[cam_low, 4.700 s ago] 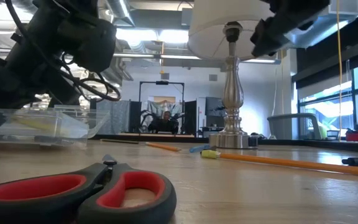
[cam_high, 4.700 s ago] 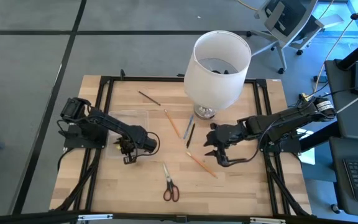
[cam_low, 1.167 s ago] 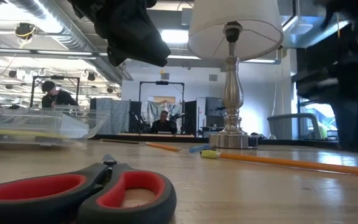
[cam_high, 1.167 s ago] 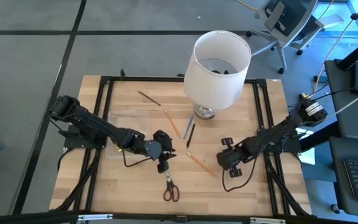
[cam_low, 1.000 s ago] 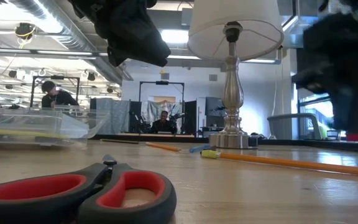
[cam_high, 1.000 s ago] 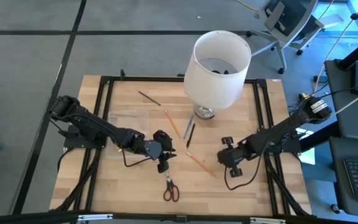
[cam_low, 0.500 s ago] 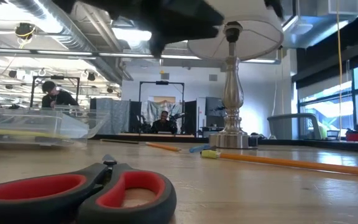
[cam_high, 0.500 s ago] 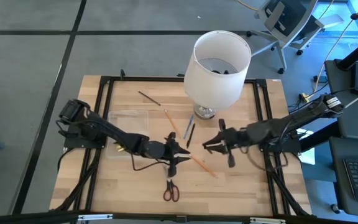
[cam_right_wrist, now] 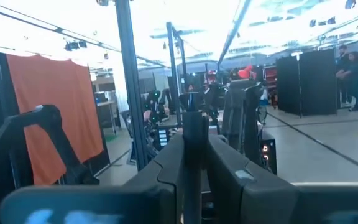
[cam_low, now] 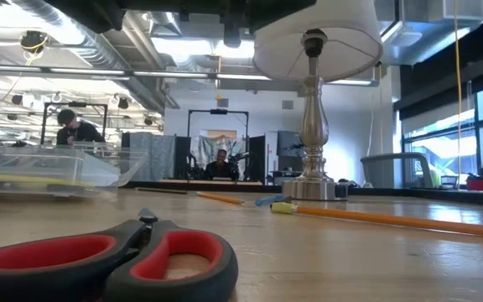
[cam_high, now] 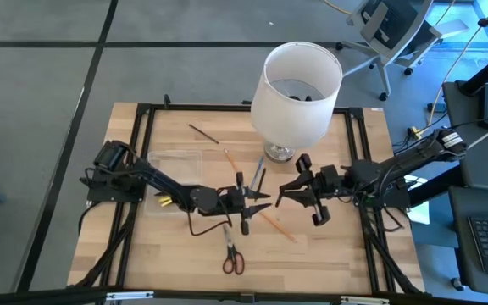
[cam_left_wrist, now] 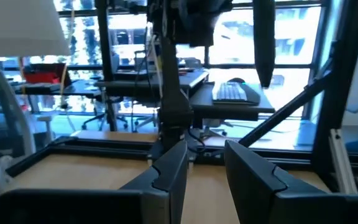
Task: Pick & place school supplies into a supply box
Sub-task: Put the black pen into the transparent supply box
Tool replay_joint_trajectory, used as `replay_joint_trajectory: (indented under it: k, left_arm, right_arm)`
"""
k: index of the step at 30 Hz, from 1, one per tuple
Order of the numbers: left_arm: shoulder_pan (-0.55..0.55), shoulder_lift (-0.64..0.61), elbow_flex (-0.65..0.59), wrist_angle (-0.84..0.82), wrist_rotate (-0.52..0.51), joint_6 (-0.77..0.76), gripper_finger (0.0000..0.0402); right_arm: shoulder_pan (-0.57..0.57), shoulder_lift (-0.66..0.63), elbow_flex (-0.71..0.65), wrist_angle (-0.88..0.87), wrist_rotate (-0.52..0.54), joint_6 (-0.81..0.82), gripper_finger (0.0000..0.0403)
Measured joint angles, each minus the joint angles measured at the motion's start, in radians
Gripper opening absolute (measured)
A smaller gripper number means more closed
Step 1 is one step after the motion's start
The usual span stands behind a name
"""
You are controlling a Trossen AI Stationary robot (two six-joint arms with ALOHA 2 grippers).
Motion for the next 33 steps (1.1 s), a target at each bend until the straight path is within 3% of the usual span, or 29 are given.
replay_joint_trajectory:
  k: [8,26,33]
  left_arm:
    - [0.001,-0.001,0.000,0.008,0.053,-0.034,0.0100]
    - [0.001,-0.010,0.001,0.191,0.049,-0.026,0.0098]
    - [0.001,-0.010,0.001,0.186,0.042,-0.025,0.0048]
  right_arm:
    - [-0.006,0.084,0.000,0.041,0.124,-0.050,0.0060]
    - [-0.008,0.143,0.000,-0.005,0.121,-0.046,0.0060]
    - [-0.008,0.143,0.000,-0.007,0.117,-0.046,0.0061]
